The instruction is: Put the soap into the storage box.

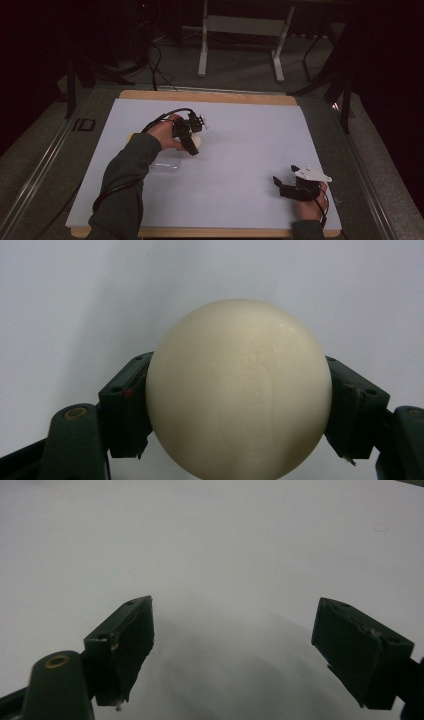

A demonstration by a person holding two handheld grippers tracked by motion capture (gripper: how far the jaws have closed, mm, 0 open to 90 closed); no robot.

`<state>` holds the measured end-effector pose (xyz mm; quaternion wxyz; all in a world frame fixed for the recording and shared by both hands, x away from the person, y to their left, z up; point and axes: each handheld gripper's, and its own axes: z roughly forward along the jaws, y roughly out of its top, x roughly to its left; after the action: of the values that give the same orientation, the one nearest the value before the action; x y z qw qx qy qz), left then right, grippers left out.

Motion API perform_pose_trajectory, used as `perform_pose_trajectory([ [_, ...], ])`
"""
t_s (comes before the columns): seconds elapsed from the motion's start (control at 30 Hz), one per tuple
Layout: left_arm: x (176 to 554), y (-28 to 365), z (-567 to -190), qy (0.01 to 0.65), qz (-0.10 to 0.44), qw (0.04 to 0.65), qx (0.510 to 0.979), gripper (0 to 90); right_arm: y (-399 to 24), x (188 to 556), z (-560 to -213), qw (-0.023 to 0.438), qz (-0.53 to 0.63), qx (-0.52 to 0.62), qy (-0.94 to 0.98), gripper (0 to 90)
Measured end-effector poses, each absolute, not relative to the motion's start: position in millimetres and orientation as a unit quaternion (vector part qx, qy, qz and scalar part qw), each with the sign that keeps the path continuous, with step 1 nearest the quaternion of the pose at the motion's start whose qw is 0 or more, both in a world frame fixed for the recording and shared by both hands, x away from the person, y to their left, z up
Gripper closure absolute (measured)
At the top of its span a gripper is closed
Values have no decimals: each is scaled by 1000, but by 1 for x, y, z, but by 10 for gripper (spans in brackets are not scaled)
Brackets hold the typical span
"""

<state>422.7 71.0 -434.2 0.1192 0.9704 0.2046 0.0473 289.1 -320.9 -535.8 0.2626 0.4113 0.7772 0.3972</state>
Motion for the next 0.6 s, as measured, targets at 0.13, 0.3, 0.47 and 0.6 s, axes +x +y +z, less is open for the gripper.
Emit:
perform_pose_trajectory([
  [0.13,423,78,-432,209,50,118,969,255,-321,289,-536,263,397,411,777,171],
  [0.3,423,85,-430,213,53,116,969,255,-321,289,-536,264,396,411,778,171],
  [0.47,423,91,-429,220,54,121,966,255,-320,289,-536,264,397,411,777,171],
  [0.6,423,95,-428,222,54,119,966,255,-320,289,-536,264,397,411,777,171],
])
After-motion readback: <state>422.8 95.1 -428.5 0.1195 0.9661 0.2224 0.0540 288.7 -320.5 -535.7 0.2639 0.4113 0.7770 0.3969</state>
